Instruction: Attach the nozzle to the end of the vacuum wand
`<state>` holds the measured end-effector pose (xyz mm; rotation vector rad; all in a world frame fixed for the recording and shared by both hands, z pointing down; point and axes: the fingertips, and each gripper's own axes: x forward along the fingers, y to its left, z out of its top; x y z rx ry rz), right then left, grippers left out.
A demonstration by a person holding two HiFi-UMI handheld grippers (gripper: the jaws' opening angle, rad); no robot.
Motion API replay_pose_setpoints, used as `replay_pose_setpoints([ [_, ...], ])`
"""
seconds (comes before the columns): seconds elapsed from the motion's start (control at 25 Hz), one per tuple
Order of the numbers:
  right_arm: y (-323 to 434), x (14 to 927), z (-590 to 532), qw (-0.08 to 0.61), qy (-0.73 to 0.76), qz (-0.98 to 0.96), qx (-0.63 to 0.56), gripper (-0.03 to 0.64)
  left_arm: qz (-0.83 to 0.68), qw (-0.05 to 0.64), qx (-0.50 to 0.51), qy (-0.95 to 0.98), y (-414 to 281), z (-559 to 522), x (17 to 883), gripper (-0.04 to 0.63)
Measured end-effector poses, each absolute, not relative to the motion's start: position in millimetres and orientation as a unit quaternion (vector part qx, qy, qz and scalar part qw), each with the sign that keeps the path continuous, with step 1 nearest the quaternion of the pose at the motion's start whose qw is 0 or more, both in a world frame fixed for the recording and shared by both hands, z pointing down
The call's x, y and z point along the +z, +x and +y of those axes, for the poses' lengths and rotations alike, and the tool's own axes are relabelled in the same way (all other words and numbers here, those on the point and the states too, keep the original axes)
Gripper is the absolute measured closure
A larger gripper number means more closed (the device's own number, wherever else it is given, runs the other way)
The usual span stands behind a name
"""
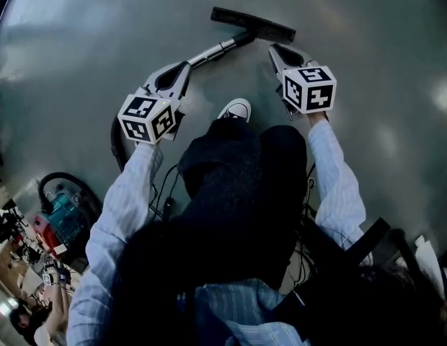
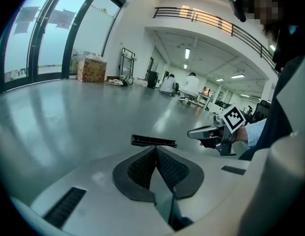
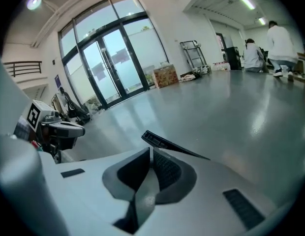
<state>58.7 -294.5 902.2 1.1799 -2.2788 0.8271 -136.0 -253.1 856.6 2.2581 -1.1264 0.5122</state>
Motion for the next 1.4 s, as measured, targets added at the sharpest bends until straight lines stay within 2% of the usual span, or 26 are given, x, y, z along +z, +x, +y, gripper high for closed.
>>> replay_pose_setpoints([
  [0.44,59,793,-217,0.178,0.453,-0.769,0.414,0.591,-0.44,0.301,0.179,0.827,-104,-248,731,0.588],
  [0.88,55,532,-134,0.191,0.46,-0.772,0.395,0.591,-0.429,0.288,0.181,0.837,-114,-162,498,0.588],
  [1.16,43,387,-56,0.183,0.459,-0.775,0.393,0.591,-0.459,0.302,0.133,0.825,-131,-76,361,0.588],
  [1.4,42,293,4,0.178,0.448,-0.792,0.375,0.591,-0.47,0.286,0.088,0.831,-118,-8,260,0.588],
])
